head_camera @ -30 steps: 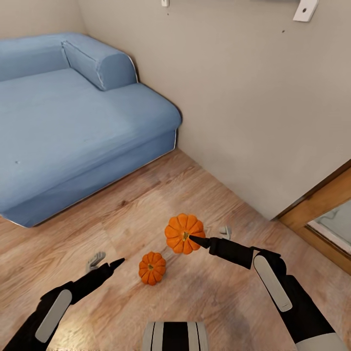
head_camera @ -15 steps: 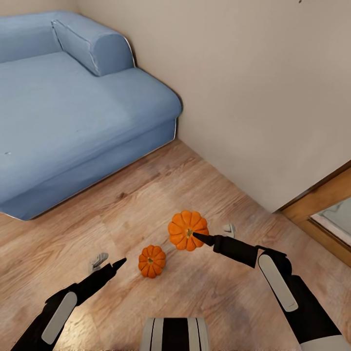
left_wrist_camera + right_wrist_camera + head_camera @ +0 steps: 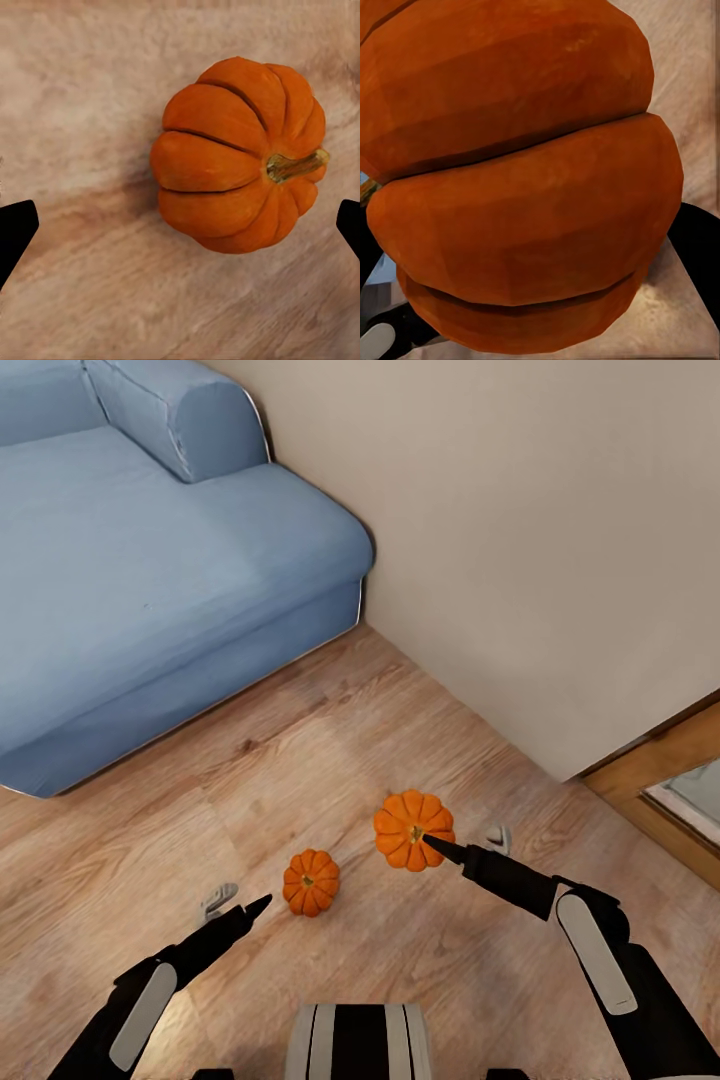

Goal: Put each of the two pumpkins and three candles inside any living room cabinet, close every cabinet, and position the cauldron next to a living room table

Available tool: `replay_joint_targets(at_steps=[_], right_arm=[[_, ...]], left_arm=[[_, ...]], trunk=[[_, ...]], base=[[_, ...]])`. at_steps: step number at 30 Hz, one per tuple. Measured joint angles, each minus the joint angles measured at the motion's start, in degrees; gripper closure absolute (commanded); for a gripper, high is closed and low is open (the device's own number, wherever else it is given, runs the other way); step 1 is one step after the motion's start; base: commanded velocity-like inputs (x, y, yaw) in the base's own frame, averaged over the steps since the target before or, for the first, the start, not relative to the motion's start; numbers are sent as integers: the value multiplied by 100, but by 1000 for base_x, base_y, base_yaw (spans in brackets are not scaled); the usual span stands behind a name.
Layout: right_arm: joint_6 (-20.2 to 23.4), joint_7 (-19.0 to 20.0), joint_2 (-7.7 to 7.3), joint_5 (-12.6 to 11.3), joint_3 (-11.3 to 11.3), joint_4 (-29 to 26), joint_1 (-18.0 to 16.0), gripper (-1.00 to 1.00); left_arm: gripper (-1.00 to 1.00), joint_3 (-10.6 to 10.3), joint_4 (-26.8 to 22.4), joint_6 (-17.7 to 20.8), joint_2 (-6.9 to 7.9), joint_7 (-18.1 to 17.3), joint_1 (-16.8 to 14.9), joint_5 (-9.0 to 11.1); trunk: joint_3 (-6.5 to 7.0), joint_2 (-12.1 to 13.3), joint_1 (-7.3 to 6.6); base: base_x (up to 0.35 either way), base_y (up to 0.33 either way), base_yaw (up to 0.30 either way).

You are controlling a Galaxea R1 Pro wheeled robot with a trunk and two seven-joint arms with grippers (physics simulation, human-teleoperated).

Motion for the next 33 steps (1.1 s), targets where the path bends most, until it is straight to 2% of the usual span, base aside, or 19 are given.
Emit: replay_joint_targets(at_steps=[25, 33], right_arm=[[-13, 4, 65, 21, 27, 0, 4, 100], [-11, 5, 67, 24, 27, -1, 3, 100]], left_arm=[[-100, -9, 0, -77, -17, -29, 0, 0], [-100, -16, -8, -67, -46, -98, 0, 12]], trunk=[[-554, -34, 64], [-555, -34, 64]], base=[[0, 0, 0], [5, -5, 0]])
